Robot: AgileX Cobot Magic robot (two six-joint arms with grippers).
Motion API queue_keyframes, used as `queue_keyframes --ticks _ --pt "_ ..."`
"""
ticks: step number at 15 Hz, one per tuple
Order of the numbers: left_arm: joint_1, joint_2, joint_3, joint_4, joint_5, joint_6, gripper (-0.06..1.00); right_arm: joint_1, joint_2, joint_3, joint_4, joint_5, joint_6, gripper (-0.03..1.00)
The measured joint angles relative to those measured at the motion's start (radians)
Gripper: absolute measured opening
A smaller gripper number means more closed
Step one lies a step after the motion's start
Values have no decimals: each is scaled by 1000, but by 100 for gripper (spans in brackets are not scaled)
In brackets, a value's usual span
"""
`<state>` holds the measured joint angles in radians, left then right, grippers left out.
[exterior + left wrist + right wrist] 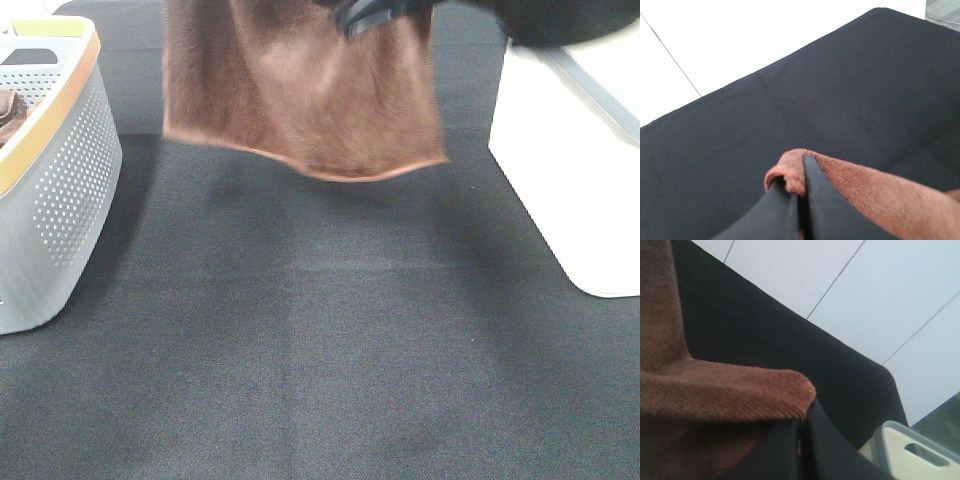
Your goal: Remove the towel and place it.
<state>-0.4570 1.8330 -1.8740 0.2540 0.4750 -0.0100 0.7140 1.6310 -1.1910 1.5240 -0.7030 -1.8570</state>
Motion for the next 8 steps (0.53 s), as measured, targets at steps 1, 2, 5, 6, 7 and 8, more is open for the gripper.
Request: queue_keyframes --ticks 1,2,5,6,7,8 --pt "10 20 0 14 -29 -24 0 -58 29 -42 47 68 8 0" --pt "27 38 0 21 -57 -45 0 -110 51 -84 86 160 16 0" --pt "123 102 0 25 -163 -125 0 -270 157 -233 169 398 33 0" --pt "123 102 0 25 -163 -125 0 -270 157 -233 169 398 33 0" --pt "147 129 0 25 -221 -135 0 -302 198 -278 170 432 37 0" --pt "158 157 0 25 -275 -140 0 -335 250 -324 171 458 41 0"
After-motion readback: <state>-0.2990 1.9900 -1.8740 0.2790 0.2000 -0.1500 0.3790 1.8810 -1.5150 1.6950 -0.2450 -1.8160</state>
